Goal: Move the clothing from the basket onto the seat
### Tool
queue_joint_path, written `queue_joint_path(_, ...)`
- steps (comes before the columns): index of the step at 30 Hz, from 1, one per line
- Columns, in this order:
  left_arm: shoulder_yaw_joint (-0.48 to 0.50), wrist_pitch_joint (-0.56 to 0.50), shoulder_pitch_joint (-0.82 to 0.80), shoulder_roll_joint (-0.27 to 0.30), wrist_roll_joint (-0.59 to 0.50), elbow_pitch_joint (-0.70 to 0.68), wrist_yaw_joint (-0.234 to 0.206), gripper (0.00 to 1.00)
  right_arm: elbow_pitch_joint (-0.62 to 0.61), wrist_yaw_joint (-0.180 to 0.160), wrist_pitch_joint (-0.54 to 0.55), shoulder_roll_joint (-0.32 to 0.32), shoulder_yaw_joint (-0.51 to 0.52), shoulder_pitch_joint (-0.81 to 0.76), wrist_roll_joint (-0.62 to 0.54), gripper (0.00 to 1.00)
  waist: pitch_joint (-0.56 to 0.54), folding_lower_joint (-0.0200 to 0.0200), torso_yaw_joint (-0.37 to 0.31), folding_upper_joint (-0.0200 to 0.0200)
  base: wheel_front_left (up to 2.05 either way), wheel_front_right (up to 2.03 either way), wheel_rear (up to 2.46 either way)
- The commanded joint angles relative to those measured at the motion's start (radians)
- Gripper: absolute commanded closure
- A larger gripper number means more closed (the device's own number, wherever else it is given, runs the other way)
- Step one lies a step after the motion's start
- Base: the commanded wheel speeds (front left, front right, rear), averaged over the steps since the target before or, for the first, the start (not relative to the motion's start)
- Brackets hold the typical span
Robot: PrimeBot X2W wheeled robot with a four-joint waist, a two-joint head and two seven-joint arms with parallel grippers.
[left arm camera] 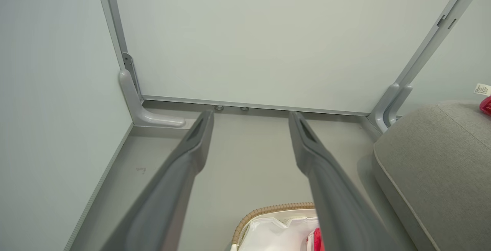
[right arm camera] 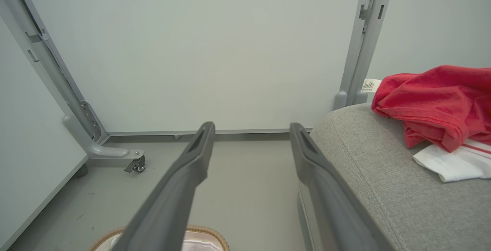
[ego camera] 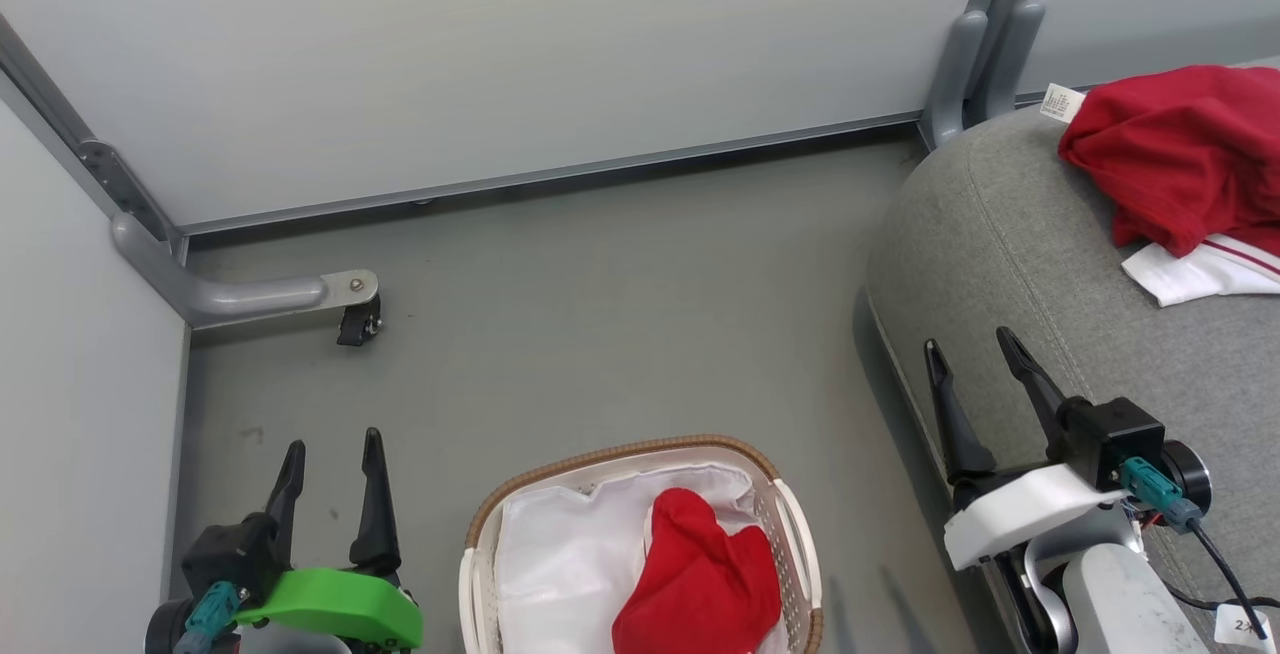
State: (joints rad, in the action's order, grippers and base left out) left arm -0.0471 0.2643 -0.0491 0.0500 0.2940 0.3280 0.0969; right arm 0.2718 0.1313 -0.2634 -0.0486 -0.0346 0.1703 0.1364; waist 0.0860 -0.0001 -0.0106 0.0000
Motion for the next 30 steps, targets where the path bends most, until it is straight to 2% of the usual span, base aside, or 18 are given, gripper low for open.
queue_joint_path(1,0.0,0.0,0.006,0.001,-0.005,0.001,-0.002,0.0,0.0,-0.001,-0.002,-0.004,-0.002,-0.012,-0.007,0.0,-0.002,0.0001,-0.001,0.0,0.0,0.0,0.0)
queue_joint_path(9,-0.021,0.0,-0.014,0.001,-0.024,0.005,0.002,0.0,-0.004,-0.001,-0.002,-0.004,-0.007,0.008,-0.013,0.0,0.013,0.0001,-0.017,0.0,0.0,0.0,0.0)
queue_joint_path(14,-0.082,0.0,-0.076,0.001,-0.062,0.027,0.016,0.0,-0.024,-0.001,-0.002,-0.004,0.011,0.043,-0.019,0.0,0.066,0.0001,-0.034,0.0,0.0,0.0,0.0)
queue_joint_path(22,-0.275,0.0,-0.251,0.002,-0.09,0.179,0.033,0.0,-0.09,-0.001,-0.002,-0.003,0.046,0.126,-0.039,0.0,0.24,0.0001,-0.08,0.0,0.0,0.0,0.0)
queue_joint_path(30,-0.543,-0.001,-0.452,0.004,-0.075,0.461,0.034,0.0,-0.167,-0.001,-0.002,-0.003,0.028,0.228,-0.054,0.0,0.466,0.0001,-0.163,0.0,0.0,0.0,0.0)
